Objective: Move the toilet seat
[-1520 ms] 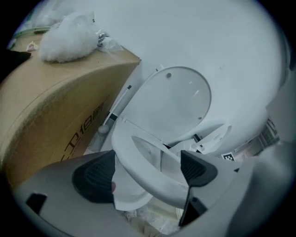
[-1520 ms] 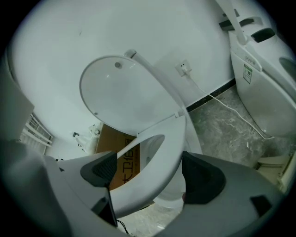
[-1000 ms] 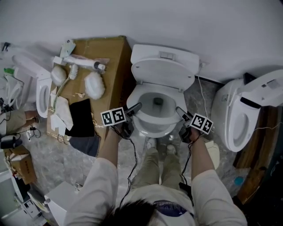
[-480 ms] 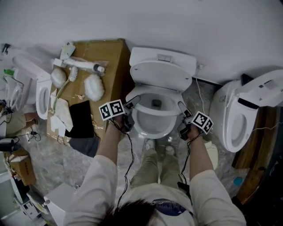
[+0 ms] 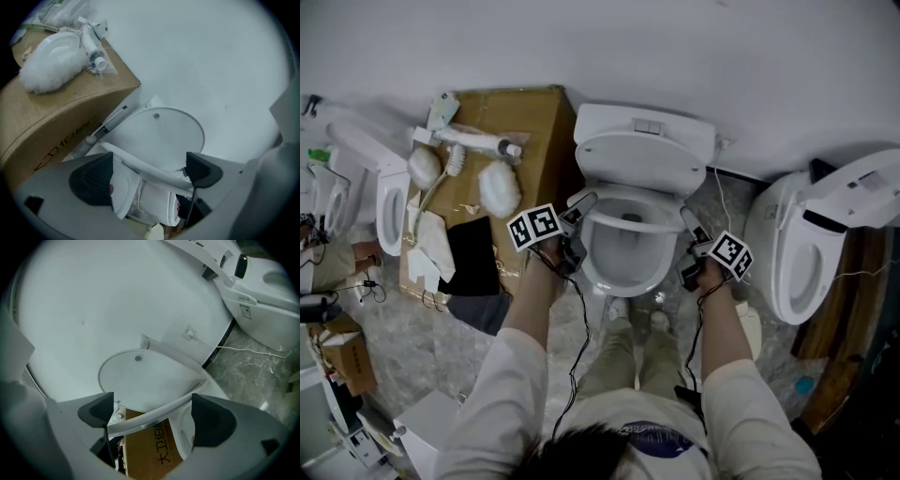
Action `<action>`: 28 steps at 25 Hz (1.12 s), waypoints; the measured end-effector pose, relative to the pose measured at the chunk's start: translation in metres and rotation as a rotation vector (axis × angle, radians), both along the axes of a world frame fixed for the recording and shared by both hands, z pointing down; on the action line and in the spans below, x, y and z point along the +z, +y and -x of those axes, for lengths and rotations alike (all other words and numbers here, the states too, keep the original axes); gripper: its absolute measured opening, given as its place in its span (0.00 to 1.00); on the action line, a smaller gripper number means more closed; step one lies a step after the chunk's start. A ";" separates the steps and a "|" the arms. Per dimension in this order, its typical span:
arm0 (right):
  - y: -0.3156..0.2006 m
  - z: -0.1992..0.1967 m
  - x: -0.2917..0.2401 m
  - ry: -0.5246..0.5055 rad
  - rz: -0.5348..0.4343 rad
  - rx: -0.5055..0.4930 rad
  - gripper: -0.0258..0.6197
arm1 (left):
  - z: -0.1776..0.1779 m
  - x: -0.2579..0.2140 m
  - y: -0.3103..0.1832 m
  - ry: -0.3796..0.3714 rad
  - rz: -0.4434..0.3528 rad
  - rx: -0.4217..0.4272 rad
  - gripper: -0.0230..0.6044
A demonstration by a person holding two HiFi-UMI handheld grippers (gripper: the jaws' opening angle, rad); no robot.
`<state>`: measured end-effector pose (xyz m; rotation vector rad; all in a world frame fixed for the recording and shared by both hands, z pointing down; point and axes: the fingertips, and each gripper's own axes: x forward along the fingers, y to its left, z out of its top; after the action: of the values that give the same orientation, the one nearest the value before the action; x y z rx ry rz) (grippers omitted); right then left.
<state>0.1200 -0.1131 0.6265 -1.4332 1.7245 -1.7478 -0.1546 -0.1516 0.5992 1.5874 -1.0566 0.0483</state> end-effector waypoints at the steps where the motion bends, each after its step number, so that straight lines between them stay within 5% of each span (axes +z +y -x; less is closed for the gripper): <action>1: -0.002 -0.001 -0.001 -0.006 -0.006 0.007 0.84 | 0.000 -0.001 -0.002 0.005 -0.003 -0.004 0.77; 28: -0.056 -0.016 -0.026 -0.066 -0.088 0.093 0.92 | -0.007 -0.024 -0.068 0.102 -0.052 -0.090 0.82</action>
<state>0.1358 -0.1692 0.6004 -1.3799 1.6522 -1.6320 -0.1474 -0.2201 0.5757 1.5701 -1.0553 -0.1207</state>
